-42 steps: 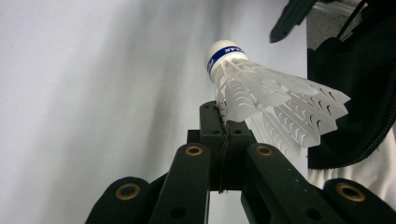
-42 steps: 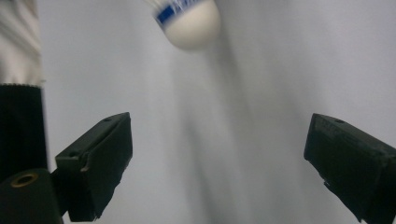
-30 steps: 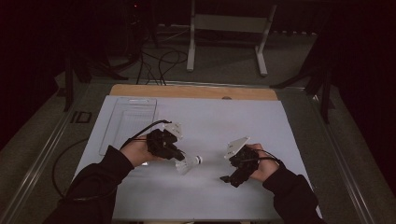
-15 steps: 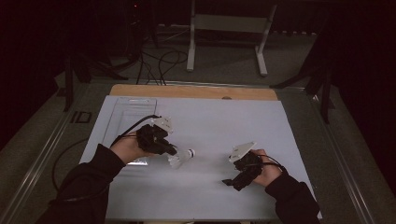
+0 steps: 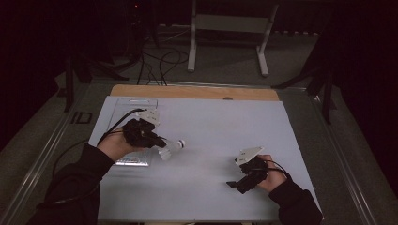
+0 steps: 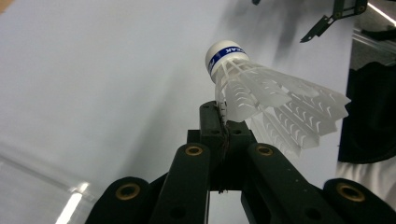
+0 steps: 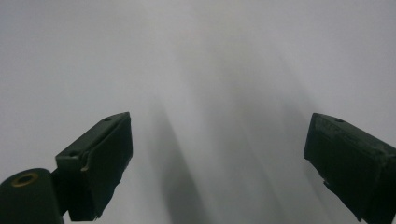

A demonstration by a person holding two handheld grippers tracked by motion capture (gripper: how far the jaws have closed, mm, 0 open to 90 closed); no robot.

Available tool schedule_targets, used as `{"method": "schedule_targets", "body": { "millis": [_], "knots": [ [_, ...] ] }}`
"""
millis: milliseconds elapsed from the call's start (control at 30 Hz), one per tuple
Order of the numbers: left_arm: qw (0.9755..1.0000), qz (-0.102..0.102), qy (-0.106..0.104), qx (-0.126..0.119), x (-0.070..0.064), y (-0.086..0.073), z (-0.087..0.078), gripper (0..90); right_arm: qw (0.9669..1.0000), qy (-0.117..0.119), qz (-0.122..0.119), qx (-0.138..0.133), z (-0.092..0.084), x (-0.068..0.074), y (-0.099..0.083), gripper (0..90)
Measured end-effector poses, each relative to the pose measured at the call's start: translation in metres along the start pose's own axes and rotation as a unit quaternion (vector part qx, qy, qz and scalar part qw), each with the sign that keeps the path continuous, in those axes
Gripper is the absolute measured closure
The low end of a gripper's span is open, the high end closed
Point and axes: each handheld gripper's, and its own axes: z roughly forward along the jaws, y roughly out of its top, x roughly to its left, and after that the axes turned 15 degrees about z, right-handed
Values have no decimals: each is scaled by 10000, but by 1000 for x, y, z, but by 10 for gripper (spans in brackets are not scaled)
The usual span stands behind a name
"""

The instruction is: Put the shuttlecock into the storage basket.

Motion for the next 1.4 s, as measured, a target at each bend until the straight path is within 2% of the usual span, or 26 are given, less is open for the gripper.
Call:
{"method": "schedule_targets", "body": {
  "millis": [33,100,267,433,500,567,800,900,1200,1367,1400],
  "knots": [
    [10000,-22,90,8,1,-2,-4,900,10000,-43,58,-20,0,-2,-4,82],
    [9999,-30,134,5,1,-4,-7,900,10000,-26,42,-32,0,-3,-5,82],
    [9994,-145,303,-50,3,-12,-18,900,9997,10,171,-164,0,-2,-16,82],
    [9988,-217,428,-92,5,-17,-25,900,9996,-11,142,-232,1,-3,-22,82],
    [9979,-322,550,-76,7,-22,-29,900,9990,-100,223,-381,-2,-5,-29,82],
    [9974,-351,628,-65,9,-25,-31,900,9986,-70,283,-438,-3,-6,-32,82],
    [9953,-505,827,-52,11,-30,-37,900,9981,-144,363,-480,-5,-7,-40,81],
    [9940,-527,960,-60,11,-30,-41,900,9976,-214,381,-532,-5,-7,-43,81],
    [9889,-654,1327,-139,11,-29,-50,900,9968,-185,478,-612,-5,-8,-48,81],
    [9834,-794,1624,-128,13,-28,-53,900,9966,-200,493,-637,-5,-8,-47,82],
    [9834,-794,1624,-128,13,-28,-53,900,9966,-211,483,-640,-5,-8,-47,82]
  ]
}}
